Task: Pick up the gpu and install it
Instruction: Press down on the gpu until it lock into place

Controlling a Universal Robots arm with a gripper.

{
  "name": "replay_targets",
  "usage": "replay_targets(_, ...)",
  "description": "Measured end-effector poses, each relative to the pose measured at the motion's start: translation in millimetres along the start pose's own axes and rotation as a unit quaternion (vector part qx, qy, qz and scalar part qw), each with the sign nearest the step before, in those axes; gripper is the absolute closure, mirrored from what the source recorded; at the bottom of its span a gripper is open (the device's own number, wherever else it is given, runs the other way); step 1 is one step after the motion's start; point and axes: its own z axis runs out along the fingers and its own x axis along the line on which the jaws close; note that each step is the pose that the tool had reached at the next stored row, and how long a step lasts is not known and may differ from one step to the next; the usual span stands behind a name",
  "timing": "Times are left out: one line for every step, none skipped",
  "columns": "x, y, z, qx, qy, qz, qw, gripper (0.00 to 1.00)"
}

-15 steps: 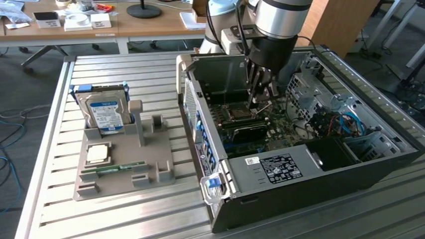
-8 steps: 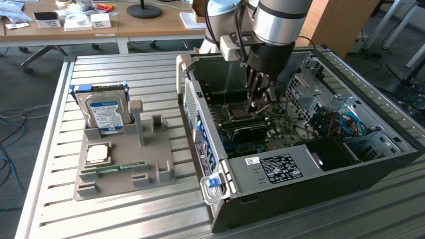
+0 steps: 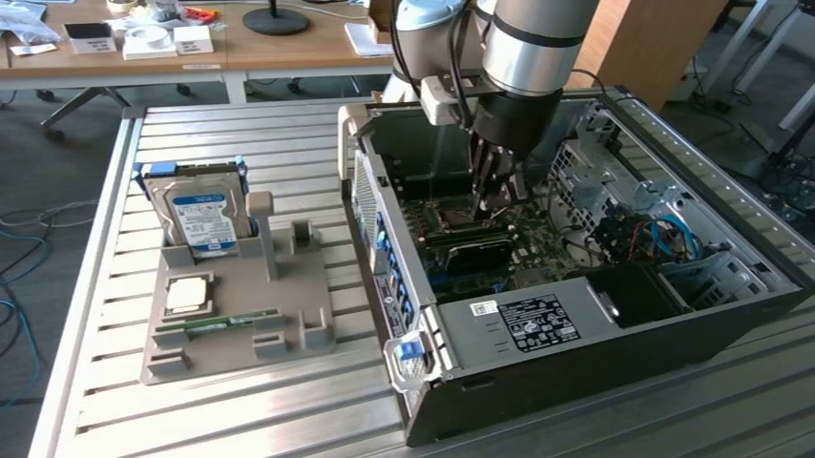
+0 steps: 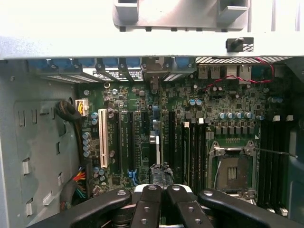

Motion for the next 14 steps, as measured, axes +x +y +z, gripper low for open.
replay_targets(0.0,0.0,0.0,0.0000,0.0000,0.000,1.0000,0.89)
replay_targets(0.0,0.0,0.0,0.0000,0.0000,0.000,1.0000,0.89)
replay_targets(0.0,0.0,0.1,0.0000,0.0000,0.000,1.0000,0.89)
replay_targets(0.0,0.0,0.1,0.0000,0.0000,0.000,1.0000,0.89)
replay_targets(0.0,0.0,0.2,0.0000,0.0000,0.000,1.0000,0.89)
replay_targets(0.0,0.0,0.3,0.0000,0.0000,0.000,1.0000,0.89)
replay_targets(0.0,0.0,0.6,0.0000,-0.0001,0.000,1.0000,0.89)
replay_targets(0.0,0.0,0.9,0.0000,-0.0001,0.000,1.0000,0.89)
replay_targets(0.0,0.0,1.2,0.0000,-0.0001,0.000,1.0000,0.89)
replay_targets(0.0,0.0,1.7,0.0000,-0.0001,0.000,1.0000,0.89)
replay_targets(0.0,0.1,2.2,0.0000,-0.0001,0.000,1.0000,0.89)
replay_targets(0.1,0.1,2.6,0.0000,0.0000,0.000,1.0000,0.89)
replay_targets(0.1,0.1,3.1,0.0000,0.0000,0.000,1.0000,0.89)
replay_targets(0.1,0.1,3.5,0.0000,0.0000,0.000,1.0000,0.89)
